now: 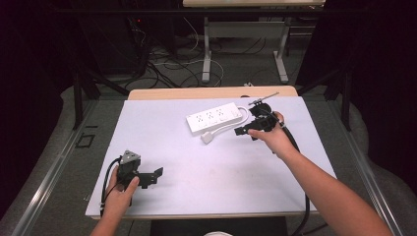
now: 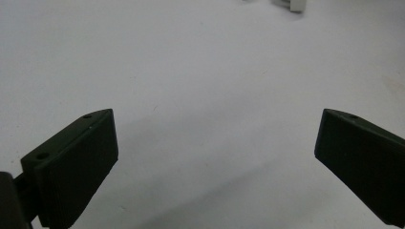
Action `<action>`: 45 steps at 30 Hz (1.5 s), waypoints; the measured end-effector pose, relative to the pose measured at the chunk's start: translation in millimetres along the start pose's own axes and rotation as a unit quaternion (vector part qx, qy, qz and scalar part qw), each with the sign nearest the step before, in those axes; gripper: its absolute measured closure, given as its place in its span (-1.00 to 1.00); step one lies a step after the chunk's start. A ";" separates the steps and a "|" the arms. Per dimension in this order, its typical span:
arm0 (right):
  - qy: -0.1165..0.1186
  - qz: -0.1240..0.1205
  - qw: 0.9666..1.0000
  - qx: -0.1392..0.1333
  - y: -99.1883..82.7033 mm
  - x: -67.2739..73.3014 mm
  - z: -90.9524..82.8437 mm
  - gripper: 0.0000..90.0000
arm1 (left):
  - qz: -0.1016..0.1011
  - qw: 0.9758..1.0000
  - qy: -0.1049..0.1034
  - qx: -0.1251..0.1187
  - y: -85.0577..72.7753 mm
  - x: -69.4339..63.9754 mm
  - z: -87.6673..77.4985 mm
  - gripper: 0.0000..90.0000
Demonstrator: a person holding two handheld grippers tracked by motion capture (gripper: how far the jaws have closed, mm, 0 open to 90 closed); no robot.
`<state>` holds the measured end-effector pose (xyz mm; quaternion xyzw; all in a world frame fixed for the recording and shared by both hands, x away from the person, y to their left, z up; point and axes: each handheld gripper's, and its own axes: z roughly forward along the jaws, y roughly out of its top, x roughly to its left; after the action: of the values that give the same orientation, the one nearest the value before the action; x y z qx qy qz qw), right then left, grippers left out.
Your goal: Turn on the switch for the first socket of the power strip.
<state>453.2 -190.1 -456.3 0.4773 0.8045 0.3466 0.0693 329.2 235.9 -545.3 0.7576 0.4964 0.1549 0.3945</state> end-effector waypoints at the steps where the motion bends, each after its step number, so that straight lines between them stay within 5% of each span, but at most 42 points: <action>1: 0.000 0.000 1.000 -0.004 -2.0 0.3 -2.5 -0.70 | -0.002 1.000 0.001 -0.002 0.0 -0.3 0.3 -0.98; 11: -0.006 -0.005 1.000 -0.022 -31.0 -0.6 -16.7 -1.00 | 0.001 1.000 0.000 0.003 0.6 0.7 -1.7 -0.99; 17: -0.012 -0.044 0.999 -0.024 -52.0 1.0 -24.2 -1.00 | 0.003 1.000 0.002 -0.001 0.3 0.2 -0.6 -0.99; 36: -0.008 -0.034 0.998 -0.053 -105.7 -1.4 -48.8 -1.00 | 0.004 1.000 0.003 0.000 0.6 -0.6 -1.3 -0.99; 45: -0.039 -0.027 0.996 -0.069 -132.9 -18.3 -57.9 -0.96 | 0.004 1.000 0.003 -0.002 0.4 -1.0 -0.9 -0.99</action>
<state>341.6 -273.9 -499.8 0.4628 0.7881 0.3799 0.1430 328.4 235.3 -544.3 0.7581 0.4946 0.1599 0.3938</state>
